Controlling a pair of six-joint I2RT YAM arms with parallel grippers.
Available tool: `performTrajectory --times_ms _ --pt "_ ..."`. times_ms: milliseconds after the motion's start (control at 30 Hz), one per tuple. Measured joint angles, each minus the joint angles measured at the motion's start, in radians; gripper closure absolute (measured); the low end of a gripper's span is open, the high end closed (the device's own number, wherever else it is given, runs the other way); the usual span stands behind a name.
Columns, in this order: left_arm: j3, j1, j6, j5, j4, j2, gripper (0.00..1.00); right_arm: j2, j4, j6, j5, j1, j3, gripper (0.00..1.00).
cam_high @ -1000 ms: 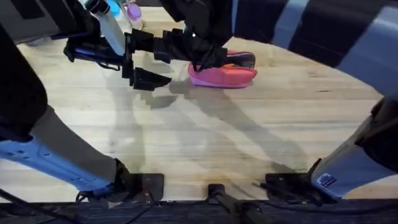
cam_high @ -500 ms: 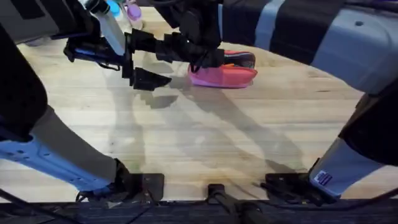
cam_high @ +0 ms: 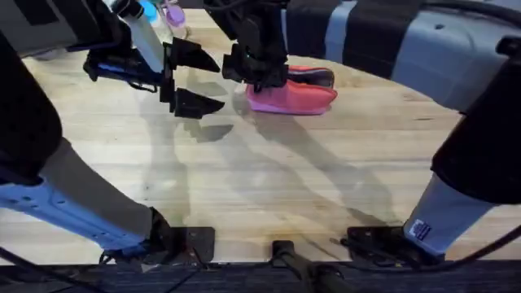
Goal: Unzip the bag, pick up the pens from the table one at a time and place them inside, then zip the bag closed.
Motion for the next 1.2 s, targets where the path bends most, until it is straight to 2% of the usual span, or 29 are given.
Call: performTrajectory --times_ms 200,533,667,1200 --pt "0.000 0.000 0.000 0.000 0.000 0.000 0.007 0.000 -0.003 0.000 0.005 0.000 0.000 0.620" --pt "0.000 0.000 0.000 0.000 0.000 0.000 0.007 0.000 -0.018 0.000 0.009 0.000 0.000 0.769" --pt "0.000 0.000 0.000 0.000 0.000 0.000 0.006 0.000 -0.021 0.000 0.008 0.000 0.000 0.947" --pt "0.000 0.000 0.000 0.000 0.000 0.000 0.007 0.000 -0.079 -0.021 -0.011 0.000 0.000 0.969"
